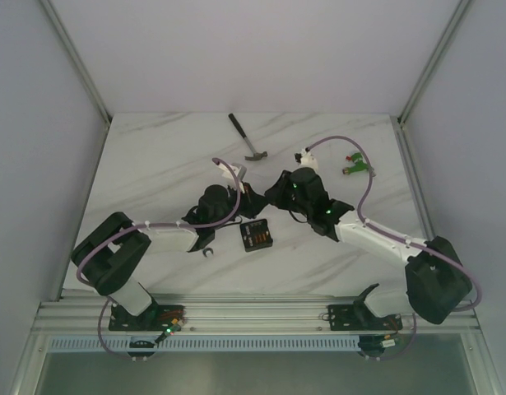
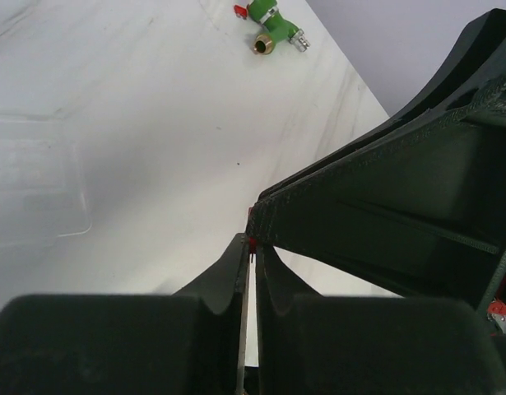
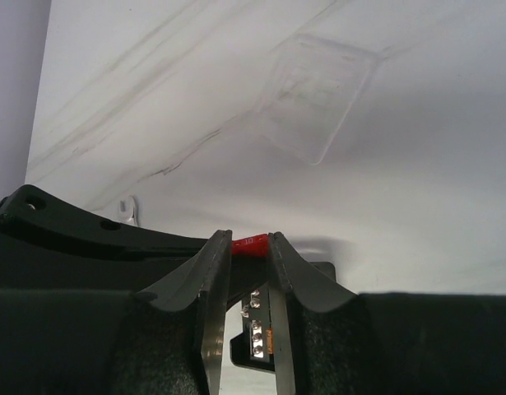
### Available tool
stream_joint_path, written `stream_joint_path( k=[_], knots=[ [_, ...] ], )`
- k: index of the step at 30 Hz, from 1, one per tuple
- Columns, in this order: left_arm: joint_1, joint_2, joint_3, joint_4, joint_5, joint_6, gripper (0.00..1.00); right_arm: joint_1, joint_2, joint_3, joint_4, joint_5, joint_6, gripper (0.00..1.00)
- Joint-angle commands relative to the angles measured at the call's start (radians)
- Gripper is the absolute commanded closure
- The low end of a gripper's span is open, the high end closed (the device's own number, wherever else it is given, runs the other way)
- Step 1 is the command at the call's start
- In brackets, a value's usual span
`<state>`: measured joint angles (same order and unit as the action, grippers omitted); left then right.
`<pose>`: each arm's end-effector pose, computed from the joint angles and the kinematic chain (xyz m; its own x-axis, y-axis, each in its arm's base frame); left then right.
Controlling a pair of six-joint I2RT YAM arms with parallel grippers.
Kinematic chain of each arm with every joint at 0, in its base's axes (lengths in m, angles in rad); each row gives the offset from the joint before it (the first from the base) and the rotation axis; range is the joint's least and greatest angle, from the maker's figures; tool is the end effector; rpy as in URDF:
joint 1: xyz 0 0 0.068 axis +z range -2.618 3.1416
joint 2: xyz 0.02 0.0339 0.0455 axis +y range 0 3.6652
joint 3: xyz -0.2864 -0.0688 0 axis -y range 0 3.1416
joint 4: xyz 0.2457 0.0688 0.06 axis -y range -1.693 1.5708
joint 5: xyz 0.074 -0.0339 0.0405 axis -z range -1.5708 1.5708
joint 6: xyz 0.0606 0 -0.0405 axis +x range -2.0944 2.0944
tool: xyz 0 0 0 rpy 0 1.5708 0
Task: Snap on the fuse box
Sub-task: Pick up the fuse from the center of the board.
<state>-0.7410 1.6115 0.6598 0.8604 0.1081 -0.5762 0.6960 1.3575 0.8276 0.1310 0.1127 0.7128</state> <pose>0.2588 -0.2457 0.2221 -0.4652 -0.3085 -0.8297 0.5926 0.5878 -0.5508 0.2541 0.2034 0.2689 -0.5901 0.3537 -0.7257 -0.2269 0.7900 0.5696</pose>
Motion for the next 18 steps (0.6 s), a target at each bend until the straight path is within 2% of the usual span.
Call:
stream_joint_path(
  k=[1,5,11,18],
  knots=[
    [-0.003,-0.009,0.022,0.033,0.009,0.029,0.93,0.01,-0.046,-0.034,0.07,-0.022,0.008,0.79],
    [-0.003,-0.038,0.01,0.029,0.028,0.061,1.0,0.008,-0.083,-0.05,0.13,-0.056,-0.035,0.72],
    [0.0,-0.119,-0.01,-0.026,0.064,0.159,1.0,-0.006,-0.153,-0.041,0.118,-0.154,-0.196,0.56],
    [0.009,-0.255,0.008,-0.16,0.227,0.319,1.0,-0.095,-0.28,-0.056,0.08,-0.431,-0.468,0.52]
  ],
)
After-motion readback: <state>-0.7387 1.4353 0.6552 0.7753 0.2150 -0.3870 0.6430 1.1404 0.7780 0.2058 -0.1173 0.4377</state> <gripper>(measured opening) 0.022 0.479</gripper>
